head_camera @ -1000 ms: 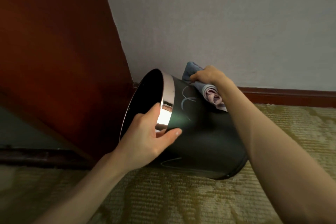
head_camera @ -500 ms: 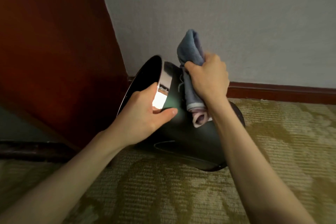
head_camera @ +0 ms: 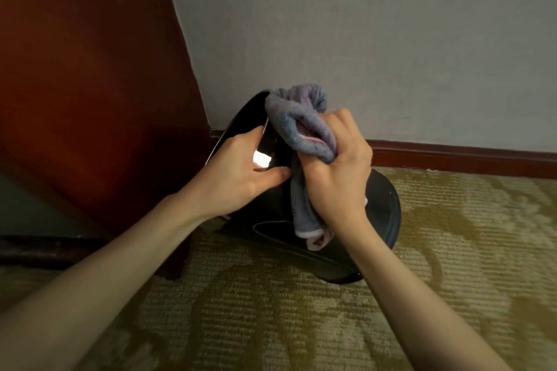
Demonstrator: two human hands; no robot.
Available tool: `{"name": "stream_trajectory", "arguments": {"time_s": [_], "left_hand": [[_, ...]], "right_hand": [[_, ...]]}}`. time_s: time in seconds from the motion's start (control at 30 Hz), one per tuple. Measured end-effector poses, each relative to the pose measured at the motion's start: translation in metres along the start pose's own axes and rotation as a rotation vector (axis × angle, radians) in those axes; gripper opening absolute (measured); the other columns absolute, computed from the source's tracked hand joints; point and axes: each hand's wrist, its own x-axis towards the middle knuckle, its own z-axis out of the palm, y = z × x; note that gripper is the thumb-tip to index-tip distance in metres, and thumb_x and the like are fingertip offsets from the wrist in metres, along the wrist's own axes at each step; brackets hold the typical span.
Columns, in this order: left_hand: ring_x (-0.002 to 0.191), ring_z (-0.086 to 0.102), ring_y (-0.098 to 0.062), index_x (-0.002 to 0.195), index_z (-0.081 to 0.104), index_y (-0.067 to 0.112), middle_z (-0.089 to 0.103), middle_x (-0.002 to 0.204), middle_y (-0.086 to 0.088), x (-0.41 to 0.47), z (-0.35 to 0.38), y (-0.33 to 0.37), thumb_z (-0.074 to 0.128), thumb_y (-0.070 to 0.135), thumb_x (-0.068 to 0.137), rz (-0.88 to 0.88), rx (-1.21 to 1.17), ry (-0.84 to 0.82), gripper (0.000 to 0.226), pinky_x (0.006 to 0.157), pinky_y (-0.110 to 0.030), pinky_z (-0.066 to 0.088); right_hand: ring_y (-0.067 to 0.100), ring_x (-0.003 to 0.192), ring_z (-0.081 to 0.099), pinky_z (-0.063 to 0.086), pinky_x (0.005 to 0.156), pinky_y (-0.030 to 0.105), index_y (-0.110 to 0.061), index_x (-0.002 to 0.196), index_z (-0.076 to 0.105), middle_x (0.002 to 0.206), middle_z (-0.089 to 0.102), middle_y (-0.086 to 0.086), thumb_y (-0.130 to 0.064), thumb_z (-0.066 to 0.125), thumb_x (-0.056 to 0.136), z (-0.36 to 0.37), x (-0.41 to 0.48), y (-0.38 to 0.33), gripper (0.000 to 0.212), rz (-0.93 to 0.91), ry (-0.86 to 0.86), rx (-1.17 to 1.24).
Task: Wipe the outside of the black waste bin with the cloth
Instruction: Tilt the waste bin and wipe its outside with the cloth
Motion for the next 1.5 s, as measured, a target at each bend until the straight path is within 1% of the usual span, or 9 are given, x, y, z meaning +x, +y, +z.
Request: {"name": "stream_trajectory", "arguments": {"time_s": [0.2, 0.3, 0.4, 0.57, 0.87, 1.07, 1.27, 1.4, 1.5], "left_hand": [[0.083, 0.063, 0.004, 0.099, 0.058, 0.030, 0.066, 0.087, 0.014, -0.005, -0.003, -0.003, 0.068, 0.021, 0.076, -0.009, 0.071, 0.061, 0.027, 0.071, -0.009, 0.045], [0.074, 0.065, 0.001, 0.090, 0.057, 0.026, 0.066, 0.080, 0.009, -0.009, 0.000, -0.003, 0.068, 0.018, 0.075, 0.004, 0.067, 0.061, 0.021, 0.064, -0.010, 0.047], [0.085, 0.070, -0.018, 0.099, 0.059, 0.007, 0.070, 0.091, -0.008, -0.012, 0.004, -0.005, 0.068, 0.021, 0.074, -0.029, 0.049, 0.041, 0.029, 0.074, -0.035, 0.057], [0.087, 0.070, -0.013, 0.104, 0.060, 0.007, 0.071, 0.096, -0.002, -0.012, 0.007, -0.005, 0.067, 0.019, 0.077, -0.032, -0.004, 0.020, 0.031, 0.073, -0.029, 0.058], [0.091, 0.070, -0.017, 0.104, 0.065, 0.016, 0.074, 0.095, -0.001, -0.011, -0.021, -0.017, 0.065, 0.001, 0.082, -0.138, -0.151, 0.106, 0.027, 0.078, -0.025, 0.057], [0.092, 0.070, -0.019, 0.103, 0.065, 0.017, 0.074, 0.097, -0.004, -0.011, -0.021, -0.016, 0.064, 0.001, 0.081, -0.164, -0.177, 0.123, 0.026, 0.078, -0.027, 0.056], [0.093, 0.070, -0.020, 0.101, 0.066, 0.019, 0.074, 0.098, -0.003, -0.010, -0.015, -0.012, 0.066, 0.011, 0.077, -0.166, -0.160, 0.126, 0.026, 0.082, -0.031, 0.055], [0.095, 0.068, -0.023, 0.104, 0.066, 0.016, 0.072, 0.101, -0.007, -0.004, -0.009, -0.006, 0.065, 0.024, 0.075, -0.169, -0.042, 0.131, 0.030, 0.090, -0.051, 0.051], [0.098, 0.067, -0.013, 0.108, 0.065, 0.021, 0.072, 0.104, 0.002, 0.006, -0.004, 0.002, 0.065, 0.029, 0.075, -0.162, 0.016, 0.101, 0.035, 0.094, -0.048, 0.051]], "right_hand": [[0.029, 0.078, 0.062, 0.049, 0.065, 0.045, -0.021, 0.083, 0.061, 0.081, 0.062, 0.006, -0.033, 0.053, 0.074, 0.011, 0.042, 0.012, 0.016, 0.208, -0.121, -0.077], [0.034, 0.090, 0.064, 0.049, 0.070, 0.041, -0.014, 0.090, 0.066, 0.083, 0.063, 0.014, -0.034, 0.054, 0.067, 0.019, 0.078, 0.035, 0.033, 0.393, -0.222, -0.192], [0.030, 0.090, 0.062, 0.043, 0.068, 0.037, -0.002, 0.098, 0.065, 0.085, 0.057, 0.014, -0.026, 0.060, 0.071, 0.024, 0.104, 0.064, 0.036, 0.514, -0.352, -0.263], [0.030, 0.087, 0.059, 0.035, 0.056, 0.025, 0.007, 0.110, 0.060, 0.102, 0.062, 0.019, -0.019, 0.062, 0.078, 0.021, 0.115, 0.100, 0.041, 0.639, -0.466, -0.305], [0.029, 0.077, 0.057, 0.035, 0.061, 0.030, 0.000, 0.094, 0.063, 0.083, 0.057, 0.016, -0.024, 0.063, 0.074, -0.006, 0.088, 0.136, 0.032, 0.647, -0.389, -0.396], [0.032, 0.078, 0.058, 0.038, 0.063, 0.032, -0.005, 0.100, 0.064, 0.086, 0.059, 0.017, -0.029, 0.062, 0.075, -0.028, 0.073, 0.148, 0.035, 0.704, -0.330, -0.454], [0.040, 0.086, 0.062, 0.038, 0.066, 0.034, -0.016, 0.107, 0.065, 0.095, 0.066, 0.019, -0.035, 0.057, 0.075, -0.039, 0.045, 0.129, 0.039, 0.653, -0.111, -0.538], [0.038, 0.086, 0.062, 0.036, 0.064, 0.032, -0.019, 0.104, 0.065, 0.098, 0.068, 0.015, -0.033, 0.054, 0.077, -0.042, 0.023, 0.111, 0.032, 0.597, 0.076, -0.513], [0.032, 0.086, 0.059, 0.035, 0.066, 0.032, -0.021, 0.103, 0.060, 0.102, 0.063, 0.008, -0.034, 0.052, 0.080, -0.047, 0.001, 0.104, 0.028, 0.574, 0.188, -0.487]]}}
